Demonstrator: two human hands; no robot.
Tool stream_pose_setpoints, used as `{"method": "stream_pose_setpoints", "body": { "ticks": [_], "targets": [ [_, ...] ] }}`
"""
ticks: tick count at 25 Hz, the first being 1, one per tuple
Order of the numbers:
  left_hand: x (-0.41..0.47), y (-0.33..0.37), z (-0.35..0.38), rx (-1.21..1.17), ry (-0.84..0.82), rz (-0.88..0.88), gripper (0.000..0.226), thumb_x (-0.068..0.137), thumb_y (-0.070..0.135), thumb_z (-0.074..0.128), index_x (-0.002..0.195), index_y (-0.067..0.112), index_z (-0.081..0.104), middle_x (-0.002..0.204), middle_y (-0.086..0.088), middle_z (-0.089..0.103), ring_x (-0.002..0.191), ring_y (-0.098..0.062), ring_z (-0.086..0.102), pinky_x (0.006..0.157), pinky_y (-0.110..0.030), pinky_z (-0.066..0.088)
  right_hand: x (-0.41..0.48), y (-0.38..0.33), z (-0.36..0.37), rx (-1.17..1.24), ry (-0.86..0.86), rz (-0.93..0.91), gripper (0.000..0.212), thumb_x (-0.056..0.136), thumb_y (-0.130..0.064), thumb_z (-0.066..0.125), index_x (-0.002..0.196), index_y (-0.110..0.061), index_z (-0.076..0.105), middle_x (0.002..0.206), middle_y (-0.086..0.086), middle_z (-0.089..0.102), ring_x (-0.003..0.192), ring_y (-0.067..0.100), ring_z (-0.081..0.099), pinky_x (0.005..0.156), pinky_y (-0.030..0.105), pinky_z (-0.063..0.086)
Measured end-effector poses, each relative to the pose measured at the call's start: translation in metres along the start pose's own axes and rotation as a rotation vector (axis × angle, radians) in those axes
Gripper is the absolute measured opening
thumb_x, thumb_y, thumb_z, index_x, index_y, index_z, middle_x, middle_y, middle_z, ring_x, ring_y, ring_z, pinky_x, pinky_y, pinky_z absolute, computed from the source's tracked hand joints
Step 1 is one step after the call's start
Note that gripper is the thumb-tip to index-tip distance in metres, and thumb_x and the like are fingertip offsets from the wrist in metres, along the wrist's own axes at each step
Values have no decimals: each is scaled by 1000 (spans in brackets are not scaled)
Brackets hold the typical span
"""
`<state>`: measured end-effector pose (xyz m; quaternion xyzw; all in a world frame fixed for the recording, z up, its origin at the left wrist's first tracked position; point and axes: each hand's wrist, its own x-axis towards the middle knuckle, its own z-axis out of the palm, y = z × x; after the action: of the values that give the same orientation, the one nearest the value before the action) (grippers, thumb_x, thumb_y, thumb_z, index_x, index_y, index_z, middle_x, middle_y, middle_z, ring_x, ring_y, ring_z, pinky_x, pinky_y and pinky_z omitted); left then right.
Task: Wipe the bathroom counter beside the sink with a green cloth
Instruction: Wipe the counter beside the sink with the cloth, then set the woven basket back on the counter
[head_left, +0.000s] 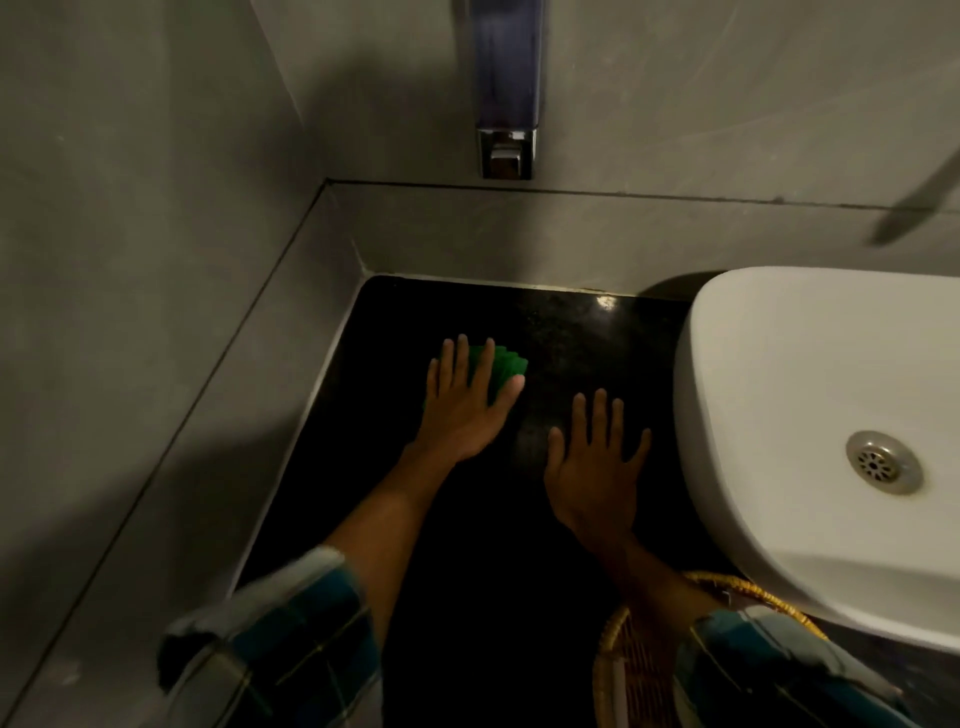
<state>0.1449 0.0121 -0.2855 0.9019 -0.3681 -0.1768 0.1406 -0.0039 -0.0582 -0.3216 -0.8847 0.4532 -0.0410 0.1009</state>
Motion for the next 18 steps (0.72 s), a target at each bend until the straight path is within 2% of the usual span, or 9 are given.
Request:
{"method": "stream_pose_setpoints", "body": {
  "ticks": [3,6,8,11,14,15,18],
  "targets": [
    [-58,1,30,-108,76,86,62,95,53,30,149,30,8,162,-9,1,148,-23,-10,119,-45,-6,10,6,11,8,-144,7,59,98,-44,29,150,-16,23,161,11,16,149,27,9,118,58,3],
    [-128,-10,52,-192,2,45,54,95,48,36,145,33,24,159,-3,20,148,-22,3,121,-43,9,16,-1,-1,261,-289,80,57,100,-36,33,151,-15,18,163,9,9,150,22,1,120,48,0],
    [-175,-19,63,-291,-52,13,49,93,47,42,140,35,35,151,0,38,144,-22,20,117,-36,22,-7,3,-19,430,-317,-31,51,100,-24,39,148,-12,28,161,12,15,150,23,3,119,37,2],
    [-237,-20,78,-389,-163,-41,46,90,51,45,135,43,38,138,9,48,130,-11,38,105,-25,31,-90,38,-48,609,-338,-227,35,97,-11,48,131,-10,54,149,12,40,146,24,21,112,22,13],
    [-251,-9,74,-492,-144,-162,44,88,50,48,131,48,40,126,14,55,111,-4,54,95,-27,46,-138,85,-73,535,-288,-259,29,94,-8,53,119,-17,63,132,2,56,132,21,43,109,23,21],
    [-255,-4,70,-501,-124,-163,43,87,47,50,130,47,43,122,13,58,103,-3,58,90,-28,50,-149,99,-81,513,-271,-251,28,92,-6,55,115,-17,65,126,4,60,126,23,49,107,26,26],
    [-278,4,53,-478,-43,-156,41,88,41,52,129,41,49,118,12,58,82,6,58,71,-15,50,-176,134,-106,434,-187,-171,26,84,2,64,106,-12,69,111,14,65,107,32,55,93,32,37]
  ]
}}
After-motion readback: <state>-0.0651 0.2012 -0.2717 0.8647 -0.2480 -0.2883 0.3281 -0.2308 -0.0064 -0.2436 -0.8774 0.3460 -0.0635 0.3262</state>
